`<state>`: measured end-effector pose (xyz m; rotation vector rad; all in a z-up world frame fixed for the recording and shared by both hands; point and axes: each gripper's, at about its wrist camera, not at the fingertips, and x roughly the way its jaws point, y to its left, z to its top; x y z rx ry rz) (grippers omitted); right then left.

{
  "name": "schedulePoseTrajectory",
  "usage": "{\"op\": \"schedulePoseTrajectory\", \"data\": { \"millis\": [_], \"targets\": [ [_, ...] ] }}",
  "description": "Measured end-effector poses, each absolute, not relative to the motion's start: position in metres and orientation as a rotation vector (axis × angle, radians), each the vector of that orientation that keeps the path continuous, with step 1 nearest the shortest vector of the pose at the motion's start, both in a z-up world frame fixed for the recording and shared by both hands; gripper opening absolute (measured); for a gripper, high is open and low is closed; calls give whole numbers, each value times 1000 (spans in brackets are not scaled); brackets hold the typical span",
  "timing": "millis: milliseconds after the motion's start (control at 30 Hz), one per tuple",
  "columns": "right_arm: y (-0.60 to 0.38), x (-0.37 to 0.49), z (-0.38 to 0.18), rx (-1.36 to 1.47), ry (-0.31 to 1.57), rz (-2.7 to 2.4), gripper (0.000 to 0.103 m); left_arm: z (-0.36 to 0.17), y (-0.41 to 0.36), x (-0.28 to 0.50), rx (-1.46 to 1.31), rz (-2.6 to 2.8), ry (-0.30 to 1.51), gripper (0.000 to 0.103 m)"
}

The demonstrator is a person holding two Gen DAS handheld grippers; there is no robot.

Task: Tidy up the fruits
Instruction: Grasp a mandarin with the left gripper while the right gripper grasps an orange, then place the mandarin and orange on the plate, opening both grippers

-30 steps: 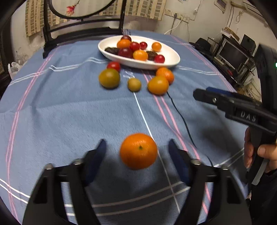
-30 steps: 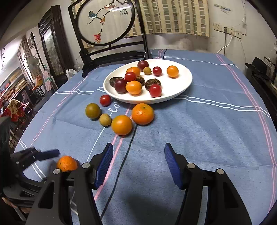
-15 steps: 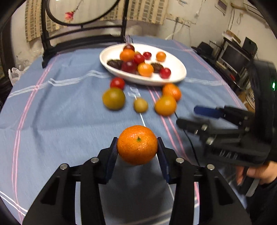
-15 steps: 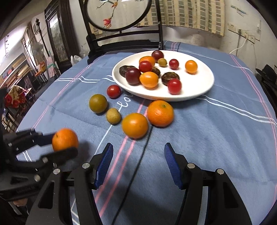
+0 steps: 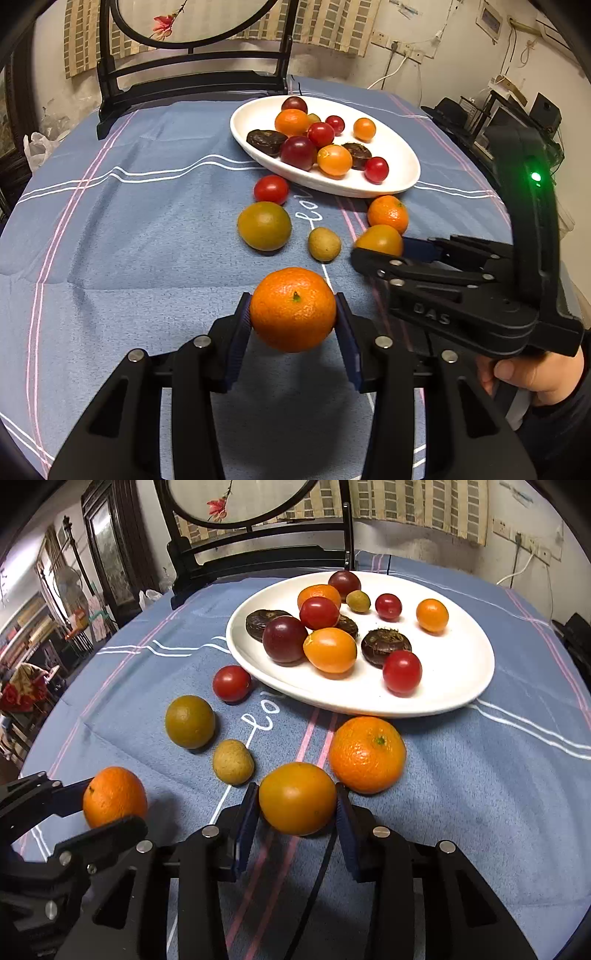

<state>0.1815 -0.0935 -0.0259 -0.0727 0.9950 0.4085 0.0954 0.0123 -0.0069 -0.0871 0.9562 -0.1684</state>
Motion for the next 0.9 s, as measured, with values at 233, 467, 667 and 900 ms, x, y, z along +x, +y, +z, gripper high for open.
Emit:
{"op": "schedulePoseTrajectory", "data": {
  "millis": [233,467,667,900],
  "targets": [
    [-126,161,7,-13,897,418,40,13,6,106,-61,-171,922,43],
    [-157,172,44,7,775,355,40,49,-11,153,-75,-174,837,43],
    [-157,210,43,-13,751,337,41,58,-23,217,-91,-119,824,43],
    [-152,248,18,-24,800,348,41,32,-42,270,-63,-97,883,43]
  ]
}}
